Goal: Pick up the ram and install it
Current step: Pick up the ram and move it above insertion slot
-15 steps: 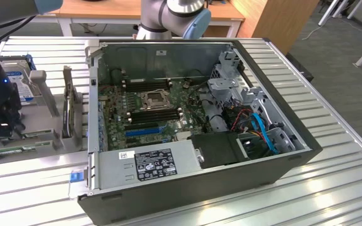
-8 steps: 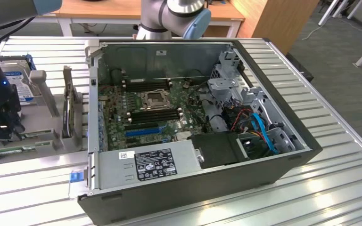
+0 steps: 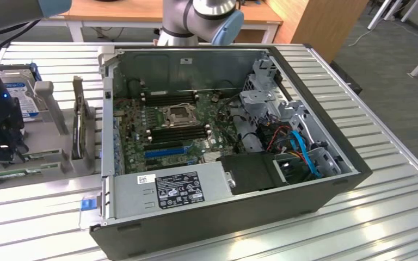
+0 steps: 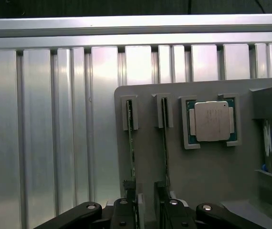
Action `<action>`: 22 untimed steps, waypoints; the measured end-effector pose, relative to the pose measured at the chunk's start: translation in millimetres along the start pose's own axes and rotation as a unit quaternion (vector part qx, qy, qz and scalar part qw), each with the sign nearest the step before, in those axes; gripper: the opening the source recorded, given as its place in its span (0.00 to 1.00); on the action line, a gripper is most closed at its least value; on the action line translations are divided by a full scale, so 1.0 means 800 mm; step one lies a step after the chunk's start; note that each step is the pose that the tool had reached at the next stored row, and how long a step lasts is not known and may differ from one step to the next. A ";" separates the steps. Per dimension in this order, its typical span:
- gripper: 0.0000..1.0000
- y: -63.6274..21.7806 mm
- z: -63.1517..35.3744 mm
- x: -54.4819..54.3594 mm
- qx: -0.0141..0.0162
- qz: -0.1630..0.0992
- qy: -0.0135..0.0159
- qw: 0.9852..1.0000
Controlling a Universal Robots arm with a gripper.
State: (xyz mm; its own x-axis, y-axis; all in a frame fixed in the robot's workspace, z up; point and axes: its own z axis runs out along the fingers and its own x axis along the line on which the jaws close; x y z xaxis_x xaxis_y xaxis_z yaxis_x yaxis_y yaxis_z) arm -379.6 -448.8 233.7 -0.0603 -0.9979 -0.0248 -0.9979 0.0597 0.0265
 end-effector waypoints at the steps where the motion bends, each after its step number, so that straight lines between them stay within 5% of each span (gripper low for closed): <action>1: 0.30 0.000 0.000 0.000 0.000 -0.001 0.000 1.000; 22: 0.30 0.000 0.003 0.000 -0.001 -0.029 0.001 1.000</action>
State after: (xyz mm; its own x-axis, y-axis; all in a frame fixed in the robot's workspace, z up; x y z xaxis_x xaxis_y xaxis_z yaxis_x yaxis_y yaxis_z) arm -379.6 -448.8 231.2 -0.0030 -0.9997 -0.0247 -0.9996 0.0024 0.0265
